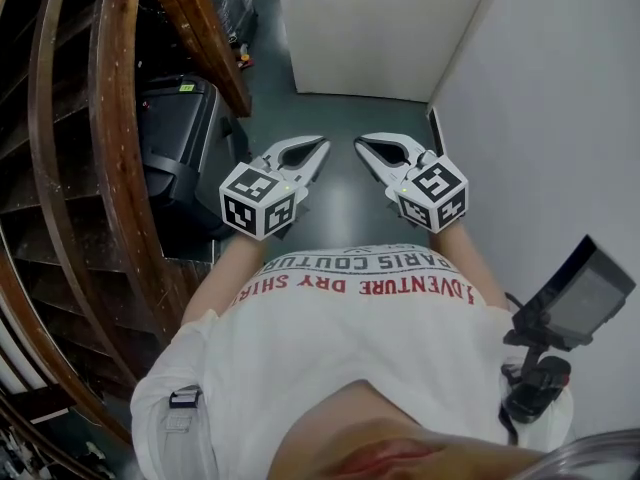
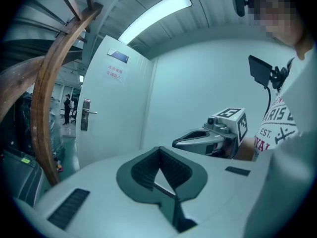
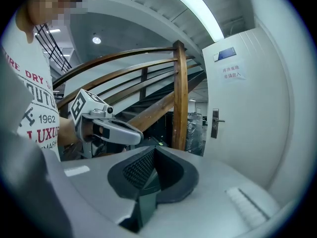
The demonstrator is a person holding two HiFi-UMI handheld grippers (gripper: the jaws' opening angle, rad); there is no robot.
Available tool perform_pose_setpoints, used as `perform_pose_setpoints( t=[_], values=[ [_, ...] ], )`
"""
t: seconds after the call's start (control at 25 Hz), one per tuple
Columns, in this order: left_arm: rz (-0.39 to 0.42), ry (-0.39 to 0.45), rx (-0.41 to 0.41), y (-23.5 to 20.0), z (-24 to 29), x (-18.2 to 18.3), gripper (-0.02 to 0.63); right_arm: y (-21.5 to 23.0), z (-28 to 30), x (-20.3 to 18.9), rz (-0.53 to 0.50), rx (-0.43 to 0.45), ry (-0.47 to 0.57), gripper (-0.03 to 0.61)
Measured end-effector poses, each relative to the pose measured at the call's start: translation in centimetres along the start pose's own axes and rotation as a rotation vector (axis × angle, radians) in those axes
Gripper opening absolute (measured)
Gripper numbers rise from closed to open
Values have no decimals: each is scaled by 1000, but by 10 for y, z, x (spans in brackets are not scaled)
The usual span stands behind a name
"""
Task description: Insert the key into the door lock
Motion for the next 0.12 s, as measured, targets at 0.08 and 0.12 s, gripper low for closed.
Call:
perform_pose_setpoints(
  t=[0.08,0.12],
  values=[
    [5,-4,-2,-1,-7,-5,2,-8,3,-1,5,-3,3,2],
    [7,-6,-3,-2,-11,-7,2,-13,5,-1,7,-6,5,2]
  ],
)
Point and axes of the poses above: the fingertips, and each gripper's own axes: z forward along the fingers, y to its right, x out of its top, the point moved 5 cm from there along -z, backward along the fingers, and after that the axes turned 12 degrees about -y, right-handed, at the moved point
